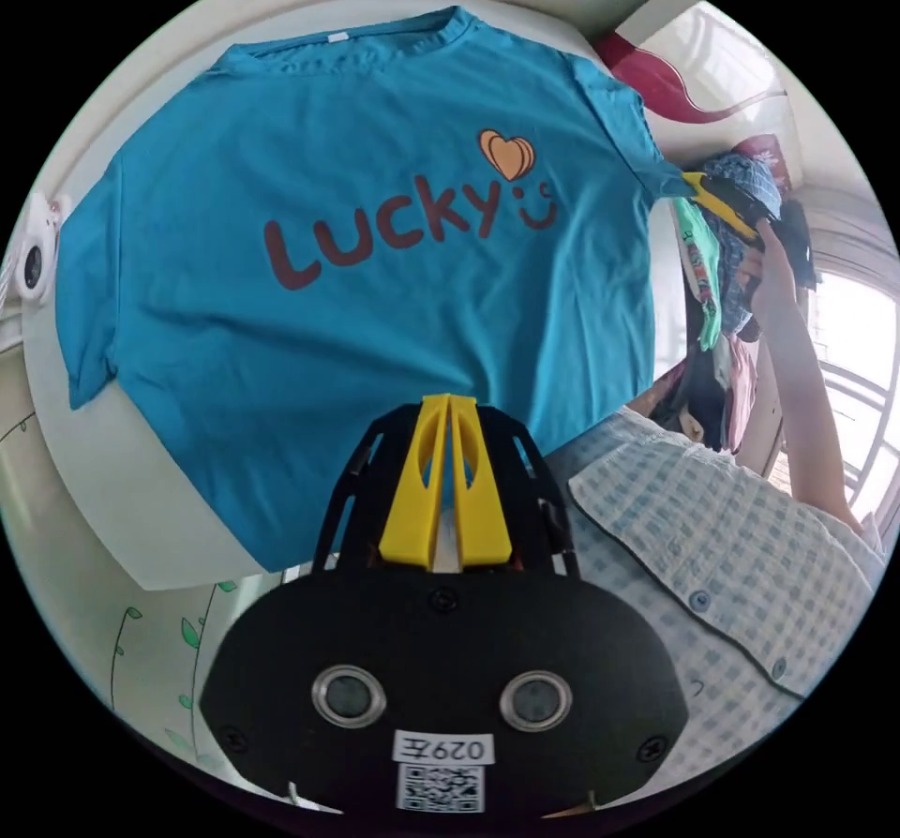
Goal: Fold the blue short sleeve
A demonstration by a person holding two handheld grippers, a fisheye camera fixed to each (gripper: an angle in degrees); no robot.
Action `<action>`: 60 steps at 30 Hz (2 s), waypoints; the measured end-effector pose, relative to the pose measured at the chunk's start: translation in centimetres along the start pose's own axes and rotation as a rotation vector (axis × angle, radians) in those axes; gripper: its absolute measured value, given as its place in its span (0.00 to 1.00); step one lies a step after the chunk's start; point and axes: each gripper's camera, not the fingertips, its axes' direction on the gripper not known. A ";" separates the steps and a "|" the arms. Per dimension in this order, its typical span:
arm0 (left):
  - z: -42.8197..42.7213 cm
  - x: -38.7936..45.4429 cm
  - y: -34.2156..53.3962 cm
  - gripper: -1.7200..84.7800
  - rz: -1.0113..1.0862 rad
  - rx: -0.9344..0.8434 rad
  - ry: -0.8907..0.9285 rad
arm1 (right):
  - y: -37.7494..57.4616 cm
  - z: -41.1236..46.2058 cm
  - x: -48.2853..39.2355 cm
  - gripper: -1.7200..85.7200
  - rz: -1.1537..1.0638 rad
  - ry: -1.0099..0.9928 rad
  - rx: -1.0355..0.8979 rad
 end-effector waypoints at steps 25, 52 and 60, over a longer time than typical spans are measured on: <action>-8.1 -15.3 10.7 0.01 -0.242 0.237 0.322 | 3.9 23.3 -22.9 0.02 -0.562 0.193 -0.459; -19.5 -28.2 16.4 0.01 -0.128 0.197 0.379 | 1.6 29.5 -27.2 0.02 -0.358 0.326 -0.171; -25.8 -42.8 21.9 0.13 -0.399 0.435 0.440 | 10.6 36.1 -26.8 0.02 -0.295 0.250 -0.347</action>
